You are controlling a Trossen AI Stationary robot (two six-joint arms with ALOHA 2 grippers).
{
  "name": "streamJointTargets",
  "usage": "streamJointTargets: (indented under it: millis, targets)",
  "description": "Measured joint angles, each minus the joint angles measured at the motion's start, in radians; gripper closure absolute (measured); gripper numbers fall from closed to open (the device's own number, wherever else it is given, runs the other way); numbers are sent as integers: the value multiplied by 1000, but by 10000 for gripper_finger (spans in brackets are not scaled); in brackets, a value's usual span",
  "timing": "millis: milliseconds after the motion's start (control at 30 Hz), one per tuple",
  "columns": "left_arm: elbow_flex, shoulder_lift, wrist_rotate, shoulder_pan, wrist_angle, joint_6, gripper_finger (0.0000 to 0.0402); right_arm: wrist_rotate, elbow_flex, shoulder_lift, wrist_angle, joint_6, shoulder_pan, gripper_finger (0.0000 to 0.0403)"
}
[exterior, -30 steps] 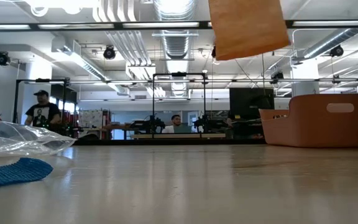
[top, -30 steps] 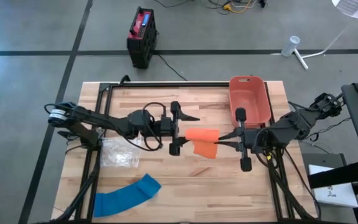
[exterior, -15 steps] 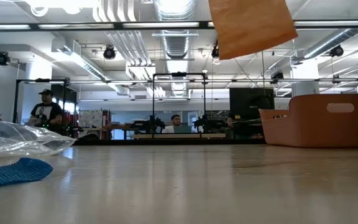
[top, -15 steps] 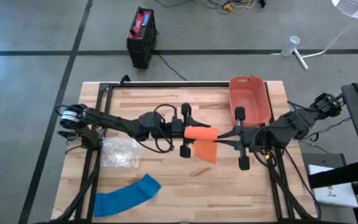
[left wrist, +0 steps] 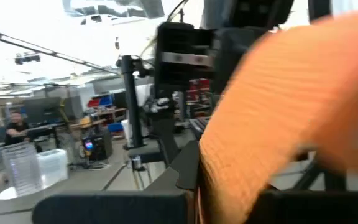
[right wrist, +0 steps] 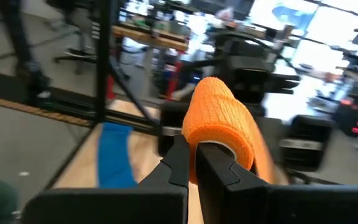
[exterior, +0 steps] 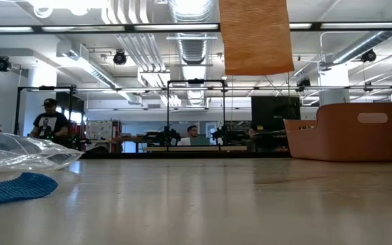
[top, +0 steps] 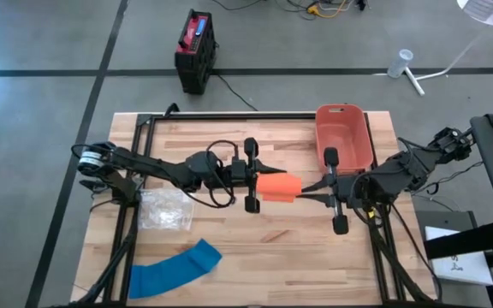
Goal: Roll bandage
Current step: Roll the orange bandage
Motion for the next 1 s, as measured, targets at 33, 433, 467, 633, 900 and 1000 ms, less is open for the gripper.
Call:
streamJointTargets:
  millis: [33, 433, 467, 633, 900, 1000]
  targets:
    - [0, 0, -4, 2, 1, 0, 401, -31, 0, 0, 2, 5, 0, 398]
    - [0, -53, -8, 33, 15, 71, 401, -151, 0, 0, -117, 157, 0, 398]
    - [0, -62, -8, 33, 17, 80, 401, -152, -3, 3, -128, 164, 0, 398]
    - [0, -101, -3, 33, 15, 106, 401, -175, -30, 18, -127, 175, 0, 398]
    - [-1, -126, 0, 33, -7, 132, 401, -220, -36, 53, -130, 178, -1, 398]
    - [-1, -139, 46, 33, 10, 132, 401, -217, -36, 57, -145, 184, -2, 398]
